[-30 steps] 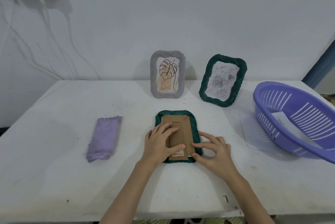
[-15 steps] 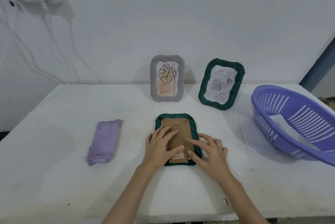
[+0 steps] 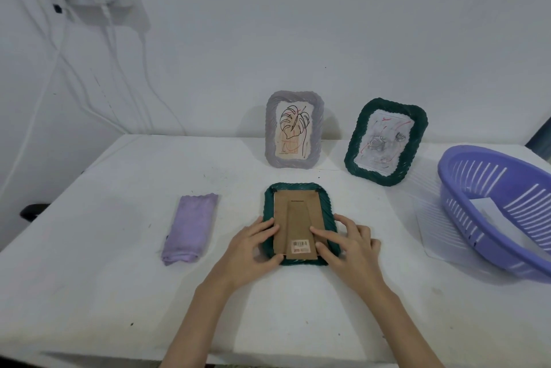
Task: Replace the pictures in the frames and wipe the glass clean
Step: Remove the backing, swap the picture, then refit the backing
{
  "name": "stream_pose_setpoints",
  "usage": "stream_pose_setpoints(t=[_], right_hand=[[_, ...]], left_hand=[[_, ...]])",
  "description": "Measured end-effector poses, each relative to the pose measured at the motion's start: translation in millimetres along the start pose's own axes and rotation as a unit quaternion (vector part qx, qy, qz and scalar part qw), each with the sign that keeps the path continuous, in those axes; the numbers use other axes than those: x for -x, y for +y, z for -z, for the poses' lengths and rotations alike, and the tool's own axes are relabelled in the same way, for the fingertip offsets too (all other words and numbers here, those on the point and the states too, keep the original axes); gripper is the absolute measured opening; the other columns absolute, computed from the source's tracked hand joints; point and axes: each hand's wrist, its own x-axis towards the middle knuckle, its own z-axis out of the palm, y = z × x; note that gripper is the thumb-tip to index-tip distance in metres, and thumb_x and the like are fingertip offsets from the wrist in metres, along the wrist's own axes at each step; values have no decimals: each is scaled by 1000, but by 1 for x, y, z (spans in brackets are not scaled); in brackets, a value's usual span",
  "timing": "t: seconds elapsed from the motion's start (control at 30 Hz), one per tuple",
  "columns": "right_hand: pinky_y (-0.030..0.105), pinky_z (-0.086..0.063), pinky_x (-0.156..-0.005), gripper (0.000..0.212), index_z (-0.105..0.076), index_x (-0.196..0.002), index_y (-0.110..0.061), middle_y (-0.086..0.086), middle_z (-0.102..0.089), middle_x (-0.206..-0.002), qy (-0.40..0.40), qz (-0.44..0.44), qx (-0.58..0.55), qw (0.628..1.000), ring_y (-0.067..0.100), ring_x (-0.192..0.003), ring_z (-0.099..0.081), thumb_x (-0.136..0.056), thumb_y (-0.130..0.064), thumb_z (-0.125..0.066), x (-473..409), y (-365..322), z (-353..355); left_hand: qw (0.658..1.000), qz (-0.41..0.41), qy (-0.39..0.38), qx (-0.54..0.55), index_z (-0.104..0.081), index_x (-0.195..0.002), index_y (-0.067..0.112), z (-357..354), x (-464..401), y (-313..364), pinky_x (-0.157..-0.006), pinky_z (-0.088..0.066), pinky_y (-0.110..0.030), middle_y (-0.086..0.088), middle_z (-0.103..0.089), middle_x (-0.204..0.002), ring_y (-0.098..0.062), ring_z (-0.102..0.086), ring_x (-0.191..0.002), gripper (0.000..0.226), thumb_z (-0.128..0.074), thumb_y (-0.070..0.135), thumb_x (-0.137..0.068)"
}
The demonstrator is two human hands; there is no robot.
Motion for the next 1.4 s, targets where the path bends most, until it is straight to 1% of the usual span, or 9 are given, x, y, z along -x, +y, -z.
stream_pose_setpoints(t=[0.17, 0.6, 0.7, 0.83, 0.97, 1.07, 1.17, 1.27, 1.4], right_hand=[[30, -17, -83, 31, -53, -105, -63, -16, -38, -137, -1, -7, -7, 1000, 12, -113, -31, -76, -62, -41, 0, -1, 0], [29, -15, -83, 28, -53, -108, -61, -12, -37, -139, -14, -6, -5, 1000, 14, -116, -30, -84, -48, -57, -1, -5, 3], [29, -15, -84, 33, -48, -115, -60, -15, -36, -138, -31, -14, -17, 999, 13, -117, -29, -85, -47, -56, -1, -5, 6], [32, -24, -93, 41, -39, -129, -48, -14, -46, -121, -18, -80, -191, 978, 14, -110, -33, -92, -34, -50, -7, -2, 17], [44, -39, -92, 41, -39, -118, -55, -7, -56, -101, -22, -103, -272, 956, 24, -92, -46, -91, -25, -51, -15, 0, 15], [29, -42, -81, 42, -42, -122, -46, 1, -59, -102, -40, -119, -326, 937, 22, -84, -47, -90, -22, -55, -18, -3, 16], [14, -39, -78, 46, -38, -135, -31, 5, -61, -111, -78, -116, -357, 923, 14, -93, -55, -92, -21, -52, -20, -8, 22], [21, -43, -85, 46, -32, -137, -38, 6, -61, -113, -79, -91, -342, 932, 13, -100, -57, -94, -27, -47, -31, -18, 41], [5, -45, -62, 40, -33, -135, -45, 5, -65, -96, -48, -37, -343, 937, 10, -77, -58, -95, -40, -39, -61, -39, 81]], left_hand=[[1000, 1, 3, -15, -42, -135, 24, 0, 0, -1, -118, -14, -28, 19, -30, -141, 2, -17, -137, 68, -61, 51, -76], [997, 14, 81, 0, -52, -129, 17, -10, -3, 4, -107, -16, -8, 11, -44, -139, 1, -29, -133, 44, -62, 25, -86], [995, 25, 90, 27, -48, -132, 17, -8, -2, 10, -115, -24, -22, 14, -39, -137, -3, -34, -131, 49, -61, 28, -87], [982, 147, 100, -60, -22, -145, 14, -2, -11, 10, -116, 1, -32, -2, -7, -157, -16, 0, -145, 71, -48, 50, -89], [988, 148, 29, -21, -37, -138, 23, 0, -18, 10, -115, 8, -40, -7, -12, -156, -22, 13, -144, 77, -52, 55, -69], [977, 113, 74, 166, -43, -131, 27, 5, -19, 19, -115, -17, -37, -2, -37, -146, -21, -12, -144, 59, -68, 27, -78], [946, 68, 117, 295, -46, -123, 30, 16, -21, 36, -90, -51, -21, 1, -58, -124, -15, -55, -115, 52, -60, -1, -84], [939, 40, 140, 312, -49, -117, 37, 27, -27, 57, -78, -55, -20, 6, -61, -114, -11, -62, -97, 51, -60, 0, -83], [957, 20, 113, 267, -39, -132, 31, 23, -35, 84, -69, -52, -13, 8, -60, -115, -12, -61, -97, 62, -70, 17, -79]])
